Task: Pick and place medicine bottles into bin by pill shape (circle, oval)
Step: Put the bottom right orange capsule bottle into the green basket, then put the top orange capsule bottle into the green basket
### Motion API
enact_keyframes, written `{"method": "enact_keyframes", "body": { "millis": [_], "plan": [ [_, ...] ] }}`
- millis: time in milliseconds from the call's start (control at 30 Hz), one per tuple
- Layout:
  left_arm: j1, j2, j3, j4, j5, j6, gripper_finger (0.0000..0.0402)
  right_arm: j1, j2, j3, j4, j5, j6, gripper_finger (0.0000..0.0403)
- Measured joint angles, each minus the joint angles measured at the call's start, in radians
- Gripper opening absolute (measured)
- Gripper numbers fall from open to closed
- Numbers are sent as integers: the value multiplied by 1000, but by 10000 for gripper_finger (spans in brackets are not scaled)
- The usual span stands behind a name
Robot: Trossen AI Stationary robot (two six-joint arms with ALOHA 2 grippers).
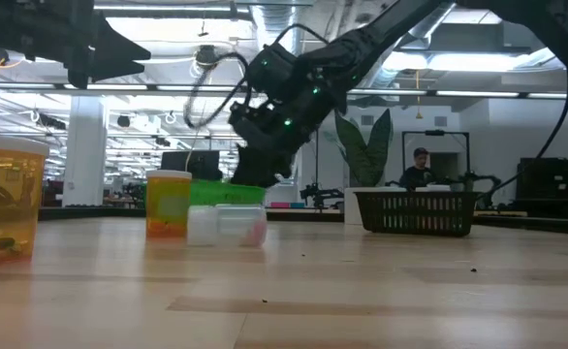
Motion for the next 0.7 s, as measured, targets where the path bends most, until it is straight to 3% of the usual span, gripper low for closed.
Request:
{"method": "enact_keyframes", "body": {
  "millis": [433, 700],
  "plan": [
    [0, 0, 0, 0, -7, 0, 220, -1, -6, 2, -3, 0, -25, 232],
    [0, 0, 0, 0, -7, 0, 220, -1, -6, 108, -144, 0, -87, 282]
  ]
}}
